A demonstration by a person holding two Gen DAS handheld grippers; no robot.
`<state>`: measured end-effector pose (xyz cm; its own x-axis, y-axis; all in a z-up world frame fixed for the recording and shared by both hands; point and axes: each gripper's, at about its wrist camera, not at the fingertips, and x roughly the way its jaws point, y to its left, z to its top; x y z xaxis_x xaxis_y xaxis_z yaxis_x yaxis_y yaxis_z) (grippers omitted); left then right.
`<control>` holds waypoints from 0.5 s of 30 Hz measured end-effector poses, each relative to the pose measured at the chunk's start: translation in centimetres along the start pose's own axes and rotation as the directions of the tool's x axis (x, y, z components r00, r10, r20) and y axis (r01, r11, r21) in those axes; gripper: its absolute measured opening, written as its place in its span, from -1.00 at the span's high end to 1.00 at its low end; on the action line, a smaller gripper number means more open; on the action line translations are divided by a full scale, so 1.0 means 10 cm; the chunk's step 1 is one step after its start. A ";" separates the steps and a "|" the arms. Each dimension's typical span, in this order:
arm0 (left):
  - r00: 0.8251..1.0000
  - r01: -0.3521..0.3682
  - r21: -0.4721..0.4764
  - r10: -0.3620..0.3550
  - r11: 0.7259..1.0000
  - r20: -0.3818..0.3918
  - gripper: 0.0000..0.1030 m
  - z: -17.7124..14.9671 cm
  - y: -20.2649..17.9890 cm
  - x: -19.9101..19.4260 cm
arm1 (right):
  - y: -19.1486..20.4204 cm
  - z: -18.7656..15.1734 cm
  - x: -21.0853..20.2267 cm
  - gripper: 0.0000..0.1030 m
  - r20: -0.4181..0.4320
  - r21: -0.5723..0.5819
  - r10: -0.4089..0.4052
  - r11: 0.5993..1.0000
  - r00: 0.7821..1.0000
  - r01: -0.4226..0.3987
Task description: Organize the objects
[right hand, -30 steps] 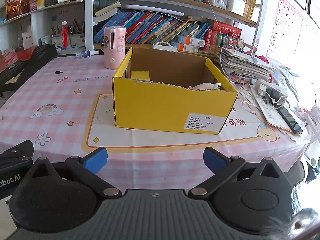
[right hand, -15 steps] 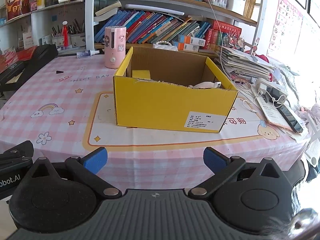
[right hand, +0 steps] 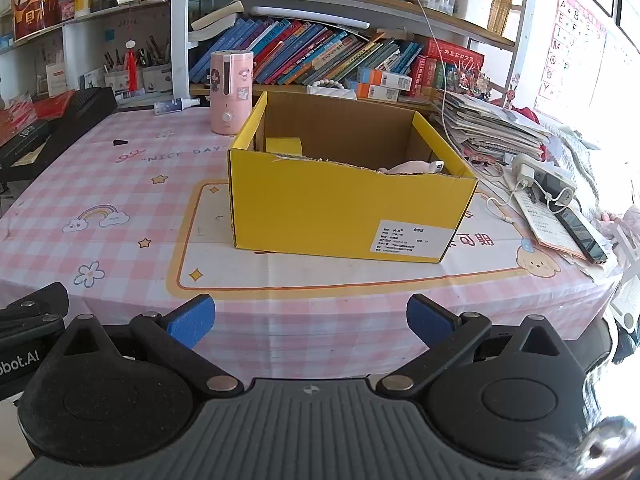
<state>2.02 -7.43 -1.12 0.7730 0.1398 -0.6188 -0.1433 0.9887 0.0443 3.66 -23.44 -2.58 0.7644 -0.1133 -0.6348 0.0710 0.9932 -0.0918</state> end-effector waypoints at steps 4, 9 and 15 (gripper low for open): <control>1.000 0.002 0.001 -0.002 1.000 0.000 -1.00 0.02 0.00 0.01 | 0.00 0.00 0.00 -1.00 0.001 0.003 0.001 1.000 1.000 -0.001; 1.000 0.004 0.006 -0.004 1.000 0.002 -1.00 0.05 0.00 0.02 | -0.01 0.00 0.00 -1.00 0.002 0.005 0.001 1.000 1.000 -0.001; 1.000 0.007 0.011 -0.007 1.000 0.008 -1.00 0.08 -0.02 0.06 | 0.00 0.07 0.04 -1.00 0.005 0.015 -0.001 1.000 1.000 0.001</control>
<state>3.01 -7.49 -0.84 0.7787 0.1329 -0.6132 -0.1311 0.9902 0.0481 4.35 -23.44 -2.30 0.7673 -0.1139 -0.6311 0.0811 0.9934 -0.0807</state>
